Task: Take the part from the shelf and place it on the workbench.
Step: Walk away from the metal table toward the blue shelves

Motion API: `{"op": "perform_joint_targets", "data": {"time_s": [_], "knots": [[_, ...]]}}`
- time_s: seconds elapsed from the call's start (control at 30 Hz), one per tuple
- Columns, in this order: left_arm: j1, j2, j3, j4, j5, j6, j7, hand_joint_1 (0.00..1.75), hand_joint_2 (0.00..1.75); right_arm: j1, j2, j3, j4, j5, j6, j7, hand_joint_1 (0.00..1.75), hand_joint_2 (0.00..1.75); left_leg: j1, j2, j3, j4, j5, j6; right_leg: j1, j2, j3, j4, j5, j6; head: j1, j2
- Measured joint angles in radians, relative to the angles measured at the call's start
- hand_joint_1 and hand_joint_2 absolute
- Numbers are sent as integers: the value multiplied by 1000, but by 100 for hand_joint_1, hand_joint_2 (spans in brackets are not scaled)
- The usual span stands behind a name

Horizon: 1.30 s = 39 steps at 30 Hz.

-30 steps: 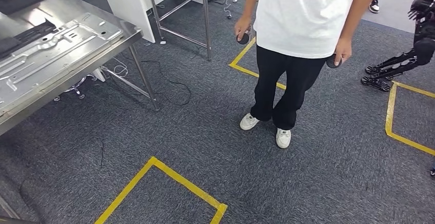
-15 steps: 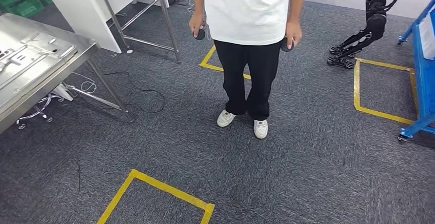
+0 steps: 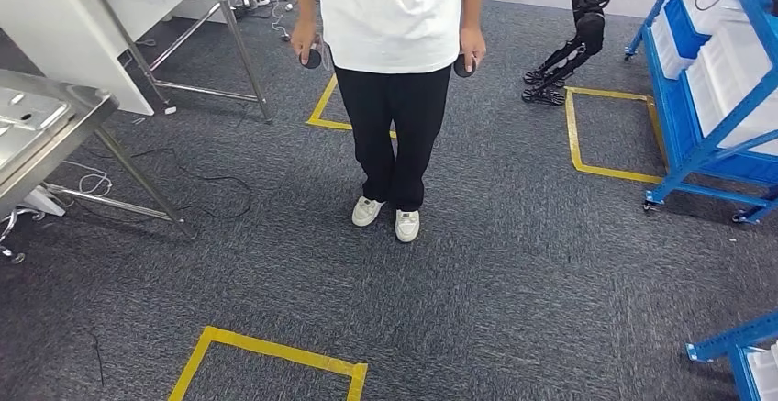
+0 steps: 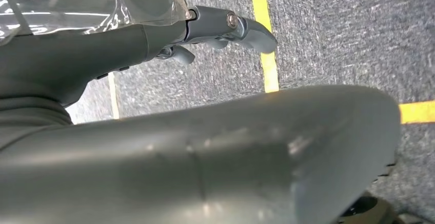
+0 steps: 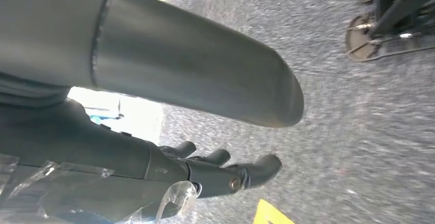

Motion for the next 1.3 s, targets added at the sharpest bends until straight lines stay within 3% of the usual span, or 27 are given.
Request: {"op": "perform_joint_targets", "data": {"time_s": [0.07, 0.13, 0.2, 0.27, 0.3, 0.37, 0.43, 0.47, 0.53, 0.6, 0.67, 0.7, 0.73, 0.8, 0.87, 0.9, 0.93, 0.97, 1.0, 1.07, 1.13, 1.17, 1.23, 1.3], "knots": [[1, 0, -2, 0, -1, -4, 11, 0, 0, -1, -1, 1, 0, -8, -5, 3, 0, 0, -4, 21, -1, 4, -2, -3, 4, -39, 96, -160, 60, -5, 0, 0], [1, 0, -3, 0, 0, -3, 14, 0, 0, -1, -2, 2, 0, -17, -9, 6, 0, 0, -9, 40, -3, 11, -6, -8, 9, -64, 144, -246, 86, -16, -1, 0], [1, 0, -3, 0, 4, 2, 6, 0, 0, 0, -5, 3, 1, -20, -10, 6, 0, 0, -9, 58, -5, 18, -8, -15, 10, -47, 139, -250, 91, -27, -2, 0], [-3, 0, -3, 0, 8, 6, -4, 0, 0, 1, -8, 5, 3, -19, -11, 4, 0, 0, -3, 40, -18, 50, -35, -27, 7, -28, 134, -251, 98, -38, -2, 0], [-4, 0, -3, 0, 9, 6, -8, 0, 0, 0, -10, 6, 3, -19, -11, 3, 0, 0, 1, 16, -36, 96, -66, -34, 5, -20, 132, -252, 102, -44, -3, 0], [-6, 0, -3, 0, 8, 1, -6, 0, 0, -3, -14, 7, 4, -17, -11, 1, 0, 0, 12, -30, -96, 245, -150, -47, 5, 2, 124, -252, 108, -51, -3, 0], [-7, 1, -4, 0, 7, -12, 0, 0, 0, -4, -17, 10, 4, -15, -11, -1, 0, 0, 21, -40, -141, 358, -194, -55, 4, 29, 115, -251, 115, -52, -3, 0], [-9, 2, -4, 0, 8, -16, 0, 0, 0, -4, -19, 13, 4, -13, -11, -2, 0, 0, 25, -42, -138, 358, -186, -58, 3, 43, 110, -250, 119, -51, -3, 0], [-16, 4, -4, 0, 11, -15, -8, 0, 0, -4, -22, 21, 5, -11, -11, -2, 0, 0, 34, -59, -78, 247, -126, -60, -1, 71, 104, -249, 125, -46, -4, 0], [-22, 5, -4, 0, 13, -9, -15, 0, 0, -4, -24, 25, 5, -10, -11, 0, 0, 0, 37, -112, -7, 105, -65, -54, -5, 97, 95, -247, 131, -37, -4, 0], [-23, 5, -4, 0, 14, -16, -11, 0, 0, -3, -24, 29, 5, -10, -10, 3, 0, 0, 34, -142, 16, 44, -46, -47, -8, 122, 78, -243, 140, -24, -6, 0], [-23, 5, -5, 0, 16, -22, -9, 0, 0, -1, -25, 31, 6, -10, -10, 6, 0, 0, 32, -133, 16, 33, -43, -44, -9, 136, 69, -243, 146, -16, -6, 0], [-24, 5, -5, 0, 18, -27, -7, 0, 0, 2, -28, 32, 7, -11, -11, 8, 0, 0, 34, -120, 15, 28, -42, -41, -11, 135, 61, -241, 148, -10, -6, 0], [-26, 6, -5, 0, 24, -30, -5, 0, 0, 3, -32, 33, 8, -10, -9, 13, 0, 0, 36, -95, 18, 17, -35, -34, -7, 88, 33, -193, 116, -2, -5, 0], [-22, 10, -5, 1, 33, -31, -4, 0, 0, -1, -36, 38, 8, -8, -6, 16, 0, 0, 33, -67, 22, 14, -34, -28, -3, 29, -27, -58, 43, 2, -3, 0], [-19, 12, -5, 1, 36, -31, -3, 0, 0, -1, -37, 42, 8, -7, -4, 16, 0, 0, 31, -52, 23, 14, -34, -26, -4, 18, -61, 18, 12, 6, -4, 0], [-18, 13, -5, 1, 38, -33, -3, 0, 0, -2, -38, 45, 8, -5, -4, 14, 0, 0, 29, -37, 23, 14, -35, -26, -6, 13, -85, 71, -3, 8, -4, 0], [-17, 14, -5, 2, 38, -35, -3, 0, 0, -1, -39, 47, 8, -5, -4, 10, 0, 0, 29, -23, 24, 14, -36, -26, -8, 9, -90, 86, 1, 11, -4, 0], [-17, 14, -5, 2, 36, -38, -2, 0, 0, -1, -42, 48, 8, -6, -4, 6, 0, 0, 29, -11, 25, 15, -38, -27, -10, 5, -74, 59, 22, 13, -4, 0], [-18, 12, -5, 2, 37, -39, -1, 0, 0, -2, -49, 49, 8, -9, -5, 0, 0, 0, 29, 11, 30, 17, -44, -34, -13, -29, 4, -77, 82, 19, -5, 0], [-17, 10, -5, 2, 42, -26, -6, 0, 0, -5, -53, 50, 8, -11, -4, -3, 0, 0, 25, 28, 31, 23, -53, -46, -11, -62, 63, -190, 115, 12, -6, 0], [-17, 7, -5, 2, 45, -18, -9, 0, 0, -5, -55, 52, 8, -12, -4, -4, 0, 0, 22, 36, 31, 25, -55, -51, -9, -68, 71, -211, 119, 4, -8, 0], [-19, 0, -5, 2, 45, -7, -14, 0, 0, -4, -58, 55, 8, -12, -4, -7, 0, 0, 23, 51, 32, 28, -59, -56, -7, -44, 67, -216, 121, -13, -9, 0], [-21, -8, -5, 2, 43, -4, -14, 0, 0, -4, -61, 57, 8, -12, -4, -11, 0, 0, 30, 27, 15, 74, -93, -60, -6, -22, 68, -219, 123, -27, -9, 0]]}}
